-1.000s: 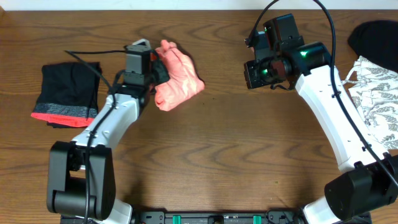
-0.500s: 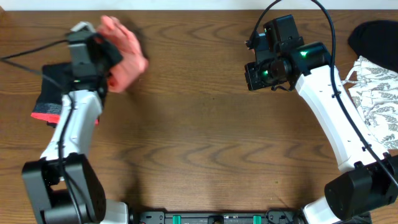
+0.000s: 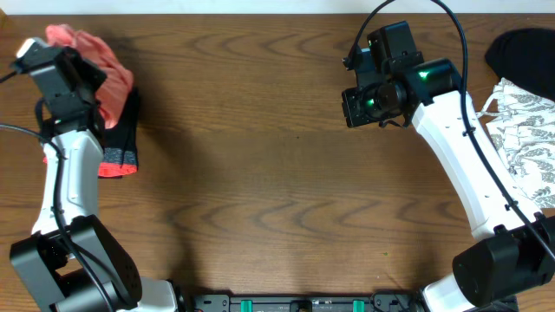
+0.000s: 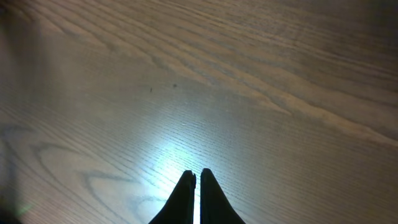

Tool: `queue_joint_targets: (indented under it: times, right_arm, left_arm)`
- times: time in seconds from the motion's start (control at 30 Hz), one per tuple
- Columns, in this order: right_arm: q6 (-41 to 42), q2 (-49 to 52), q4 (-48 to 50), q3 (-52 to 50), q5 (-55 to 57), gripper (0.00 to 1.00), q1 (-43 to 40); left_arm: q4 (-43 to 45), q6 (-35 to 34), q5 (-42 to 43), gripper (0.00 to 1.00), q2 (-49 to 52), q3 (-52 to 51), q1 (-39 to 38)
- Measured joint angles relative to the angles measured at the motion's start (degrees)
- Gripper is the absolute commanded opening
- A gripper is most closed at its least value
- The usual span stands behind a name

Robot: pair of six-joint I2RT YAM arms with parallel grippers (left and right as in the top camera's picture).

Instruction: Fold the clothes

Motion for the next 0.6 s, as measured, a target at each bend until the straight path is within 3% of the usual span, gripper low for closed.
queue_joint_targets:
  times: [0.3, 0.6]
  right_arm:
    - [0.00, 0.00, -0.15, 0.00, 0.00, 0.05, 0.00]
    - [0.00, 0.00, -0.70, 0.00, 0.00, 0.05, 0.00]
  left_arm:
    - [-1.53, -1.25, -1.68, 0.06, 0.94, 0.00, 1.99]
    - [3.61, -9.38, -1.68, 0.06, 1.40, 0.00, 1.99]
